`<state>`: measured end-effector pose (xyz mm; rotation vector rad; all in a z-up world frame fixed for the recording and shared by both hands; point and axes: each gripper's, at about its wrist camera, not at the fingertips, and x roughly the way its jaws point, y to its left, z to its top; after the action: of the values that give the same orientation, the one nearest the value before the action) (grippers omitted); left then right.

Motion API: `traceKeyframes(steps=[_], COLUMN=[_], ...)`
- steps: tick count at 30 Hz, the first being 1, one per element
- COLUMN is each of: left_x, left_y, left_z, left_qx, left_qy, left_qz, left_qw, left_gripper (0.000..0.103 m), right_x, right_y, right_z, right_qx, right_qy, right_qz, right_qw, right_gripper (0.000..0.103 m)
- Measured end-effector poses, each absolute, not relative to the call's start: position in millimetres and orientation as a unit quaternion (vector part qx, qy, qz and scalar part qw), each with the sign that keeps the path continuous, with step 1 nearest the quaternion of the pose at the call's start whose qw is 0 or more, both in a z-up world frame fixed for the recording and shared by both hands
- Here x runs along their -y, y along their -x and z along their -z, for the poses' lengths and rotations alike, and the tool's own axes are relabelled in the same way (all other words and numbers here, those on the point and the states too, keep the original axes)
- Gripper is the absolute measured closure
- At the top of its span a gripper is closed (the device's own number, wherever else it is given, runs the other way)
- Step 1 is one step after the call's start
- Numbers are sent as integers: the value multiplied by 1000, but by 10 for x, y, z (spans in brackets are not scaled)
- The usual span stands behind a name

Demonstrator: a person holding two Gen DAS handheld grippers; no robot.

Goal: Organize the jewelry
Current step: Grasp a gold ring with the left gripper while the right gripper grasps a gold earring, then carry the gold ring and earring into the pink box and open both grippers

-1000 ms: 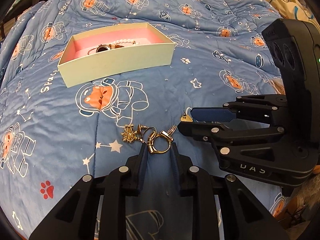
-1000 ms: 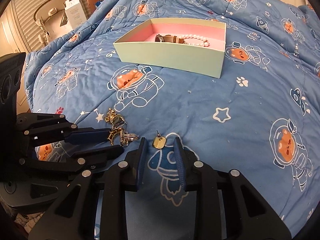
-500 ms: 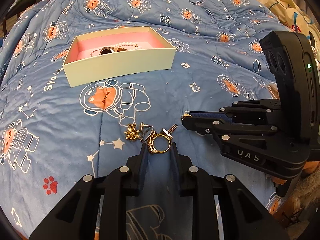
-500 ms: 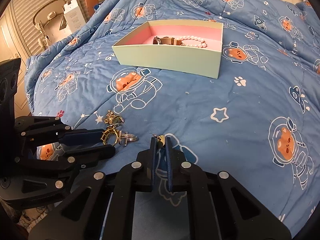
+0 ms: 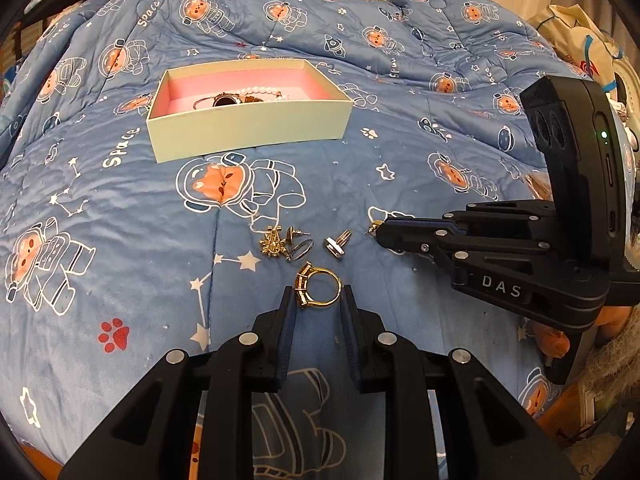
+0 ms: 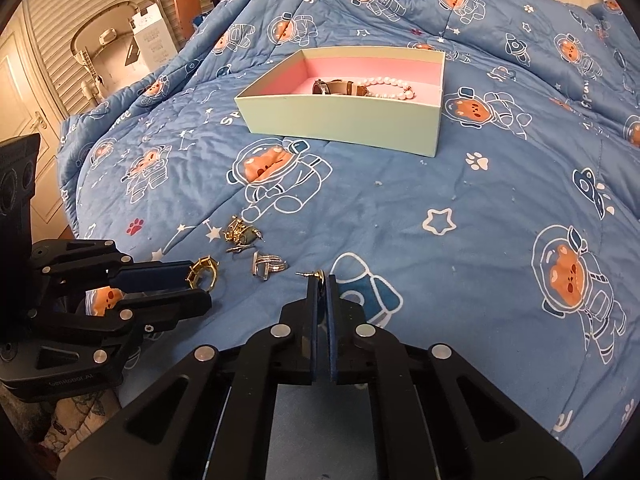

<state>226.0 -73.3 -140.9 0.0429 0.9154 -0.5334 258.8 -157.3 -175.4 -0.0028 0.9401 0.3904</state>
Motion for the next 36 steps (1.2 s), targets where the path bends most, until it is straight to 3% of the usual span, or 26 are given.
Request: traceKeyframes(steps=[16,36], left_x=[589,547], left_y=[-2179,-2537], left_z=[1157,708], left_qx=[-408,-353], left_qy=[-5,-16], left_qz=[248,243], left_qw=[879,903], left_gripper=[81,81], right_x=[1518,1519], right_y=[-2469,-2921], right_z=[1486,1046], right_qx=[-431,-386], right_qy=[-24,-18], right_qz=[-210,-220], right_qw=[877,896], right_gripper=[99,99])
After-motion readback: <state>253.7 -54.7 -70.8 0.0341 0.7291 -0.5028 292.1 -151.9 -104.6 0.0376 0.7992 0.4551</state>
